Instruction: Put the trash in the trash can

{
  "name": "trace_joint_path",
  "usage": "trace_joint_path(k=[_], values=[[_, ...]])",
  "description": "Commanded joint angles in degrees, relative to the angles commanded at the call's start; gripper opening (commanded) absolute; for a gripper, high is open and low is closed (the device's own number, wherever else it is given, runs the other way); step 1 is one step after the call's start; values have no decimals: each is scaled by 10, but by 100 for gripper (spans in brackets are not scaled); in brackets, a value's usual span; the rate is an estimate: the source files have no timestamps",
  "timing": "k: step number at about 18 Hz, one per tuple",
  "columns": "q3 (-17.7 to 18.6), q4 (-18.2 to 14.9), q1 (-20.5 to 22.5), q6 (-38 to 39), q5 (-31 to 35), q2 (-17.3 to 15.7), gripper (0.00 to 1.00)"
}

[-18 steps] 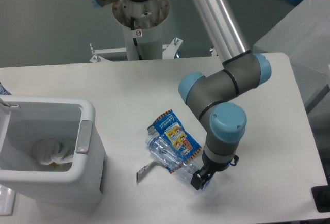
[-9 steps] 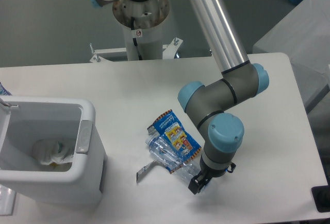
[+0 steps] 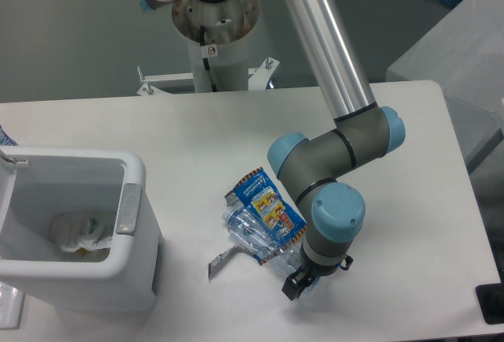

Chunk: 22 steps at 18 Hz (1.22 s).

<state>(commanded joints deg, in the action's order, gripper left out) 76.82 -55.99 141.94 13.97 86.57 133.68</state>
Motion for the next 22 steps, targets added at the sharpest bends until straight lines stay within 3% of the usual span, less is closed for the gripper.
trace_joint_path(k=[4,12,22], values=[[0,0,0,0,0,0,99],[4,0,-1,0,-1,-3,76],[4,0,-2,0,-1,-4,71]])
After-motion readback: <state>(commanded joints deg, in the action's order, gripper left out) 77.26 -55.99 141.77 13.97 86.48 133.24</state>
